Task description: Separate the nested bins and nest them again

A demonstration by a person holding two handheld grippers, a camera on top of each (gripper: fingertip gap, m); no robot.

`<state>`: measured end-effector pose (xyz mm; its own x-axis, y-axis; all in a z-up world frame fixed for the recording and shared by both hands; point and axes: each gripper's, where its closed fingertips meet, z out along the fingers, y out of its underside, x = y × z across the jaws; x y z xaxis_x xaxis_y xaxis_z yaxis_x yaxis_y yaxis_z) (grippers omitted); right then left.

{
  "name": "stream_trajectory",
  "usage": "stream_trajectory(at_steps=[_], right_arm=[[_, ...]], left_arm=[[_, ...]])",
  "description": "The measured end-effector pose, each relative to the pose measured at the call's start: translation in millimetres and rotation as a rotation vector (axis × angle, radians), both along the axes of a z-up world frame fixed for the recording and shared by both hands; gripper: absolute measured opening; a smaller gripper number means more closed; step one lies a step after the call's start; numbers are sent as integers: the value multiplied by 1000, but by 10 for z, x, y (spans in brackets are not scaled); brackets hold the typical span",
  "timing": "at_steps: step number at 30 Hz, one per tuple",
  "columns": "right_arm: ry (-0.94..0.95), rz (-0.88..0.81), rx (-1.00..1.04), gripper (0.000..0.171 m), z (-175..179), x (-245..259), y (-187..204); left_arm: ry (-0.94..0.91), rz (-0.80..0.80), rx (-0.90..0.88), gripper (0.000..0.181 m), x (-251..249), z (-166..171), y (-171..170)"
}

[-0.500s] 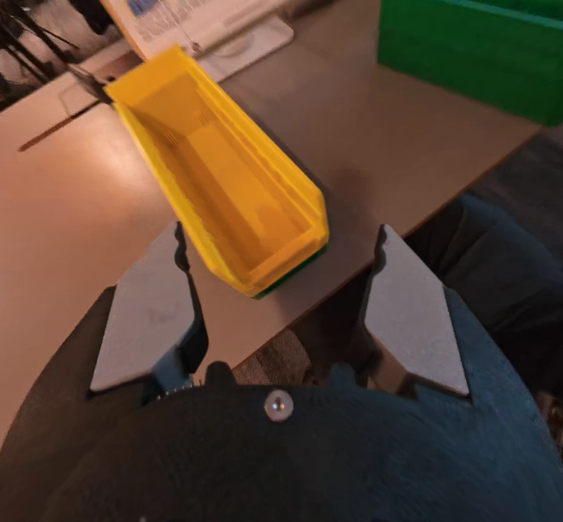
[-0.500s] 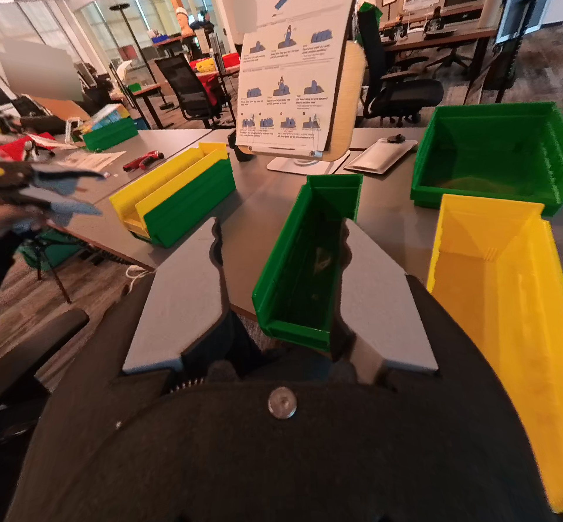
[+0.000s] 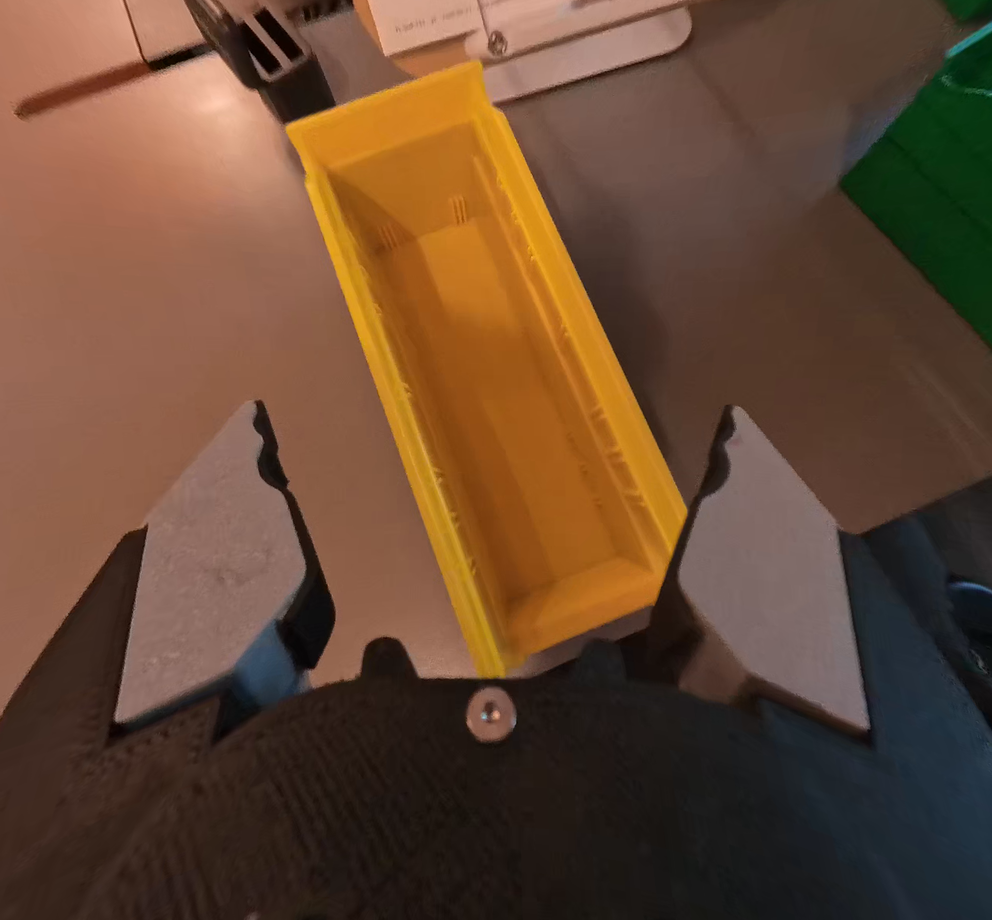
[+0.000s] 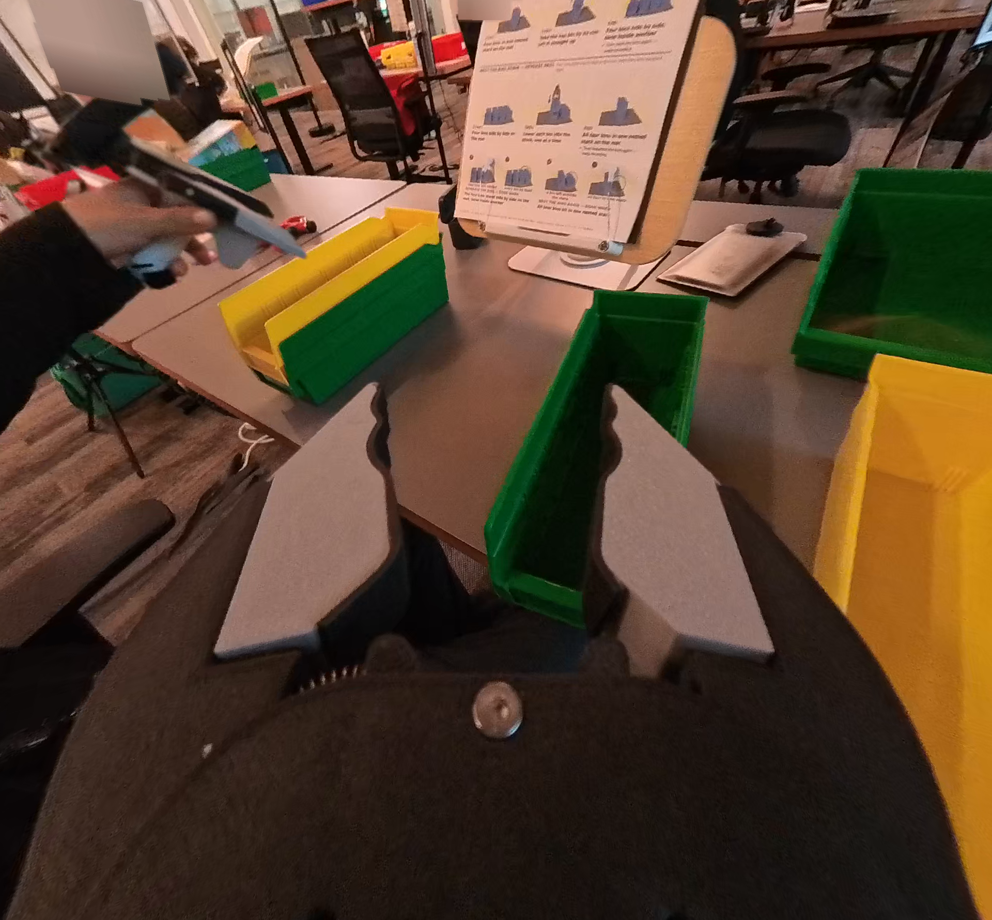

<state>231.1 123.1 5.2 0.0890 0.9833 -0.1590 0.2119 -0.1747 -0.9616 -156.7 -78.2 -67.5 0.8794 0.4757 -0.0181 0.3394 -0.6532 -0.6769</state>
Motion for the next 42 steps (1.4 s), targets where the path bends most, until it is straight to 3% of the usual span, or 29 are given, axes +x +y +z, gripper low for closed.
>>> stream_trajectory(at_steps=[5, 9, 19, 42], right_arm=[[-26, 54, -4, 78, -70, -132, -102], [-19, 86, 4, 77, -46, -161, -177], [26, 105, -34, 76, 14, -107, -116], [2, 144, -19, 76, -10, -181, -265]], left_arm=[[-82, 77, -219, 159, -208, -473, 134], [-194, 59, -313, 148, -179, -708, 232], [-201, 49, -285, 118, -329, -633, 248], [-148, 4, 45, 102, -480, -153, 92]])
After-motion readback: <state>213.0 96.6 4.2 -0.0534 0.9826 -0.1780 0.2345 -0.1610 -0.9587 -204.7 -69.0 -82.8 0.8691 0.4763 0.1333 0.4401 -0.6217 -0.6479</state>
